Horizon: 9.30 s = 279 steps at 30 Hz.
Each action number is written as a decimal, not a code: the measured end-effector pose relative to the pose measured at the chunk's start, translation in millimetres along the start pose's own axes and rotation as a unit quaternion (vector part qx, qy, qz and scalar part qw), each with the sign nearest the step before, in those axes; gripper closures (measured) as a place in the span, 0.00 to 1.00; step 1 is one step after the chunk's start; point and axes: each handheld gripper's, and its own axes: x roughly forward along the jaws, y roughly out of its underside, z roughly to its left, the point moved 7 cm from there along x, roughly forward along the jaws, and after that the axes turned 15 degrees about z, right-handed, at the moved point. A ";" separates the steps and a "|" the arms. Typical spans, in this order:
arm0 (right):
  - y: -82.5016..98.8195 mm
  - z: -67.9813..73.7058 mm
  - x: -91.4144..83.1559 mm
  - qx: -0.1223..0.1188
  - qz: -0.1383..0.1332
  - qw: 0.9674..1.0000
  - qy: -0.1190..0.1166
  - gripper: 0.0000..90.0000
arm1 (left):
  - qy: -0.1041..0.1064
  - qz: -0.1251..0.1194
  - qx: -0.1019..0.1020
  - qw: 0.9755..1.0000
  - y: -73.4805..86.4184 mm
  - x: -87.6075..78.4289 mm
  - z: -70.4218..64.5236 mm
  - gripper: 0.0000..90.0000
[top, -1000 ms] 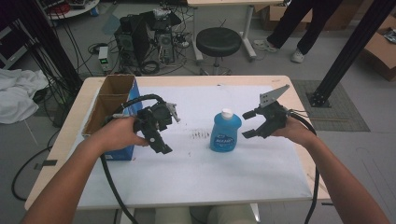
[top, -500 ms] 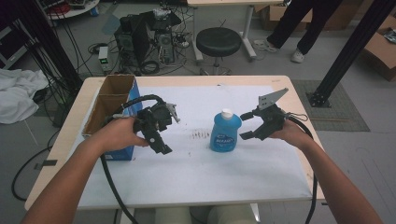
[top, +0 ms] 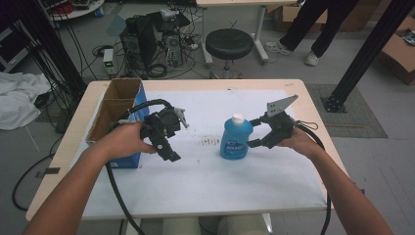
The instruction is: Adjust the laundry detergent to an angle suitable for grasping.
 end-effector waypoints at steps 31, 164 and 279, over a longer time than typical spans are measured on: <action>-14.8 3.5 22.7 -0.008 -0.038 0.999 0.003 0.17 | 0.001 -0.003 0.001 1.000 -2.1 1.0 1.4 0.21; -39.8 48.7 -0.7 -0.058 -0.050 0.997 -0.009 0.48 | -0.021 0.013 0.040 0.999 -51.9 -58.3 12.2 0.22; -83.1 70.0 34.5 -0.092 -0.035 0.993 -0.059 0.48 | -0.019 0.059 0.131 0.989 -117.0 -29.9 -20.0 0.33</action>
